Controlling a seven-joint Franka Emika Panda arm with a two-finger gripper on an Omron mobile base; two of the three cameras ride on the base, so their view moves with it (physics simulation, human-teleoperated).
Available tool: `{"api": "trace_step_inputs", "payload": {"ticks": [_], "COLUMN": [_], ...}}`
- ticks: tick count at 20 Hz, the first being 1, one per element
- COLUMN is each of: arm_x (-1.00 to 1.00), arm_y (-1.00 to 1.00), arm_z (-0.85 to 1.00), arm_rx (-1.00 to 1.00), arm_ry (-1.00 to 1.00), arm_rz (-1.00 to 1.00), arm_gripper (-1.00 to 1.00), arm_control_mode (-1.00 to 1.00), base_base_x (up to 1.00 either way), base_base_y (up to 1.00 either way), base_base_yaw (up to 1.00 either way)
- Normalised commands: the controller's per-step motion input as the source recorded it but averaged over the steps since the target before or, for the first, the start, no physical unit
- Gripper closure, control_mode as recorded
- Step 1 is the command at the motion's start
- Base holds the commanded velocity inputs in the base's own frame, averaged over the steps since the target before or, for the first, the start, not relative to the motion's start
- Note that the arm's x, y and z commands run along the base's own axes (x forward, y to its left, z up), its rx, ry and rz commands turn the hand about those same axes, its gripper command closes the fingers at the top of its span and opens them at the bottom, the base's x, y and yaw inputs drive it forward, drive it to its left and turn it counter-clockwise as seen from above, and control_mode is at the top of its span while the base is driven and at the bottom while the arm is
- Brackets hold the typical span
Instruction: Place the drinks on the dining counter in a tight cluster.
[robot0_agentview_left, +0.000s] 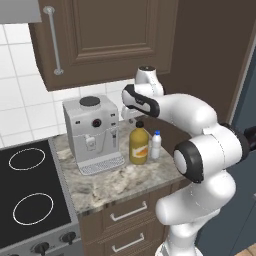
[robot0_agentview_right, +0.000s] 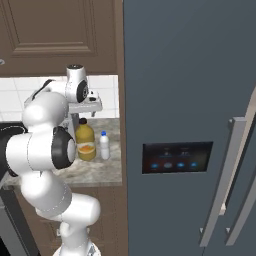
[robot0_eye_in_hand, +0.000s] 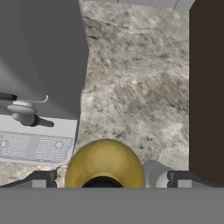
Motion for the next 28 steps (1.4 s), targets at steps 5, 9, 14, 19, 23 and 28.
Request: {"api": "trace_step_inputs", "payload": {"ticks": [5,9,14,19,23,28], "arm_x": [-0.12,-0.24,-0.07,0.06,0.00,-0.02], "arm_y": [0.00,0.00,0.00,0.00,0.00,0.00], "arm_z": [0.00,0.00,0.00,0.00,0.00,-0.05], "arm_rx": [0.00,0.00,0.00,0.00,0.00,0.00], "arm_ry": [0.00,0.00,0.00,0.00,0.00,0.03], "arm_rz": [0.00,0.00,0.00,0.00,0.00,0.00], "arm_gripper": [-1.00,-1.00,-1.00,-1.00,-1.00,-1.00], "arm_control_mode": [-1.00,-1.00,-1.00,-1.00,-1.00,-1.00], "base_base_x": [0.00,0.00,0.00,0.00,0.00,0.00], "base_base_y": [0.00,0.00,0.00,0.00,0.00,0.00], "base_base_yaw": [0.00,0.00,0.00,0.00,0.00,0.00]}}
